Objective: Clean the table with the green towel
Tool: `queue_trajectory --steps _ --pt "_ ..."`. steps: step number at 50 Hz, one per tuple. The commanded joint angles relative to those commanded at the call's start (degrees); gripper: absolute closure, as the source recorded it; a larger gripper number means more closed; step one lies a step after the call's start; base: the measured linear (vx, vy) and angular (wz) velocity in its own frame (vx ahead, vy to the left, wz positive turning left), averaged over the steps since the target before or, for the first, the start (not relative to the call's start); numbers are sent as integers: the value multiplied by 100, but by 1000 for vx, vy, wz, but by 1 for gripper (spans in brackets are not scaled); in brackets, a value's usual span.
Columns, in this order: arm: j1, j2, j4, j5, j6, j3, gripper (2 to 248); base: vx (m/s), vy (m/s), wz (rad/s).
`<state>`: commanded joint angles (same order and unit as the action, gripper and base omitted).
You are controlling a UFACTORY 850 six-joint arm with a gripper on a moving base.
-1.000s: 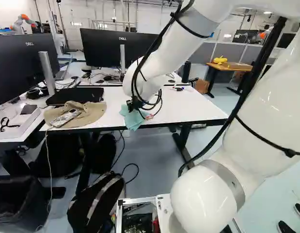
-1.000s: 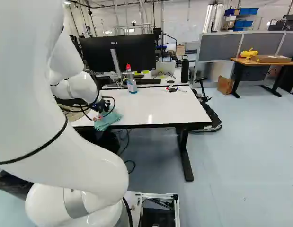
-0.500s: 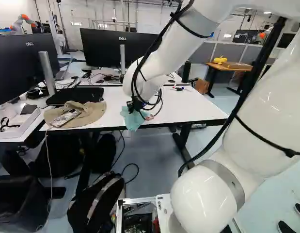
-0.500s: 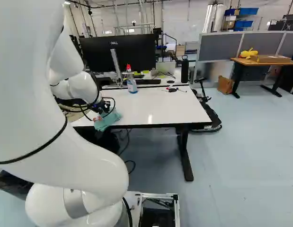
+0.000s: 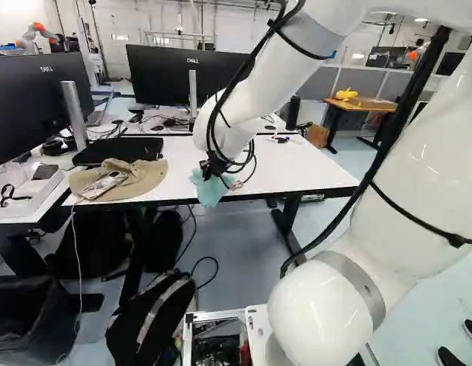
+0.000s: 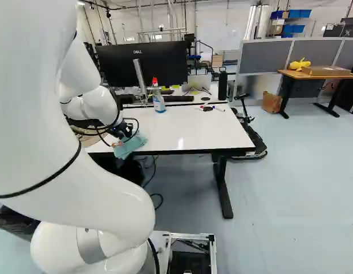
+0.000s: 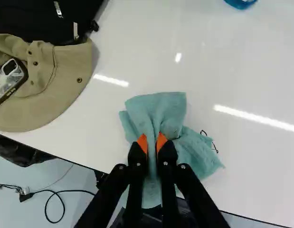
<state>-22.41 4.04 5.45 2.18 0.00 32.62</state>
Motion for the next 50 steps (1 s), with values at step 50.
queue_trajectory --steps 50 --pt "942 963 0 0 0 -889 209 0 0 0"
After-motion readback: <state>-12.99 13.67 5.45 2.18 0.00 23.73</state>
